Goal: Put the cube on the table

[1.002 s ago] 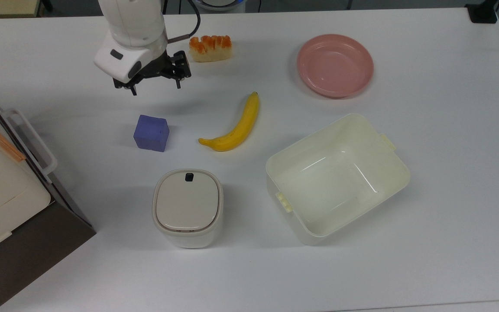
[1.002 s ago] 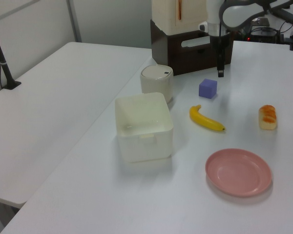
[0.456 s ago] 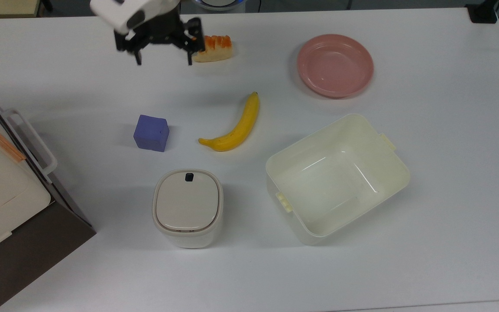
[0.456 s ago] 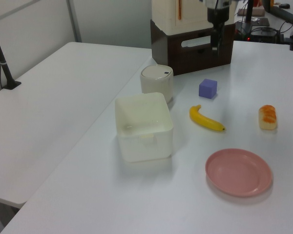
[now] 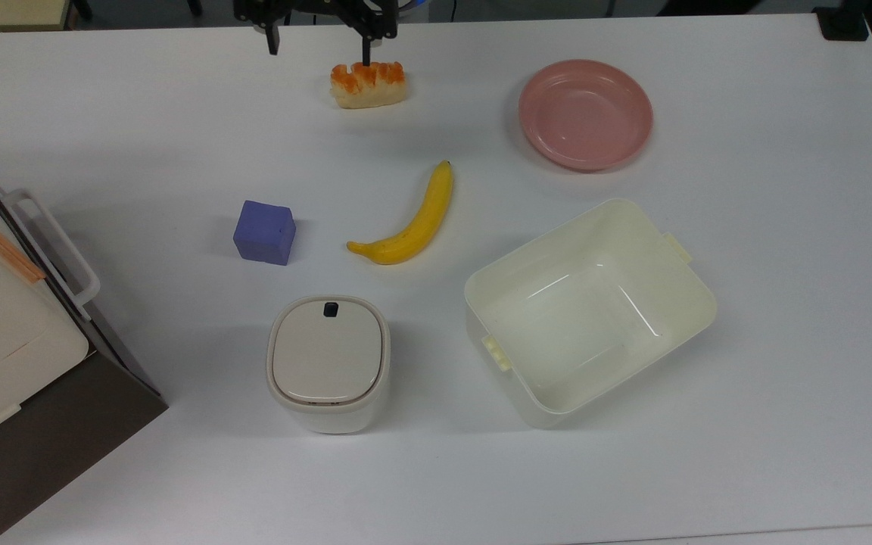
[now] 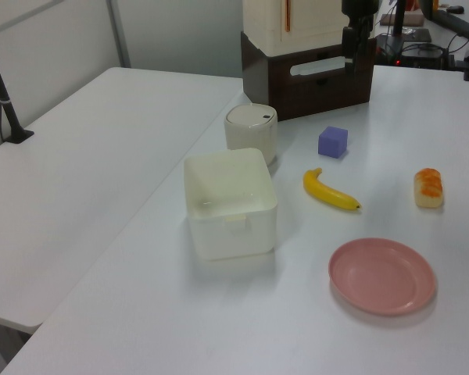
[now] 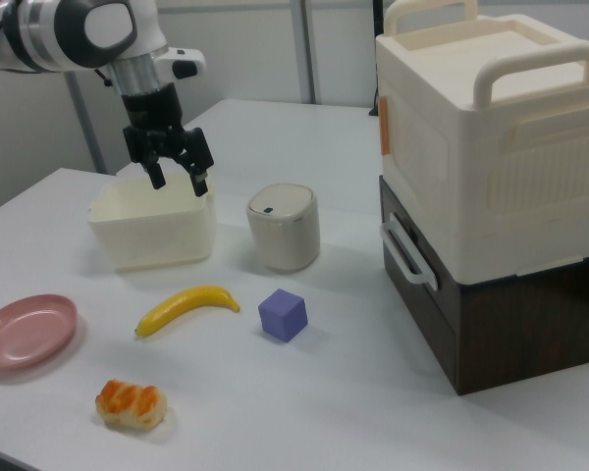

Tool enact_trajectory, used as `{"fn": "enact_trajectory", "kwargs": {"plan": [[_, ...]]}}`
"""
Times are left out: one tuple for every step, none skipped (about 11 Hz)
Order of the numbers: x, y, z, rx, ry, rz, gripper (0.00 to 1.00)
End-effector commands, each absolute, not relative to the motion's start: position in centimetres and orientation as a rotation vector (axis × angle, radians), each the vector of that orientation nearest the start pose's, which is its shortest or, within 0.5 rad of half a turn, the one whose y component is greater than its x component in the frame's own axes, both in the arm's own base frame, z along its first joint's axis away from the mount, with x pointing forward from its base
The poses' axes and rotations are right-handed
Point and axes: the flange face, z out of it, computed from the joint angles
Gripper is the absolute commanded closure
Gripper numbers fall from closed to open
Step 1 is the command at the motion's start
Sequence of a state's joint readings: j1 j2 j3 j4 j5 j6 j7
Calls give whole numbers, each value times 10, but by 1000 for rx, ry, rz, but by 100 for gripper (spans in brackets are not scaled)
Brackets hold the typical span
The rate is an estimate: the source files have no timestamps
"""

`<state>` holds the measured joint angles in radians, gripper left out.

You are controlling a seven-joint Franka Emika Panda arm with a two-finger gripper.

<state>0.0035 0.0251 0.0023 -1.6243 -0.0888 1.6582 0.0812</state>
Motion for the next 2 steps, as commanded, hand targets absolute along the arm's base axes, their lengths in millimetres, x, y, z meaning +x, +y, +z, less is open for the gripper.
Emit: {"fn": "enact_trajectory", "kwargs": {"plan": [[559,3,604,-3215,211,-41,0],[557,3,606,-3215,201,-38,0]]}}
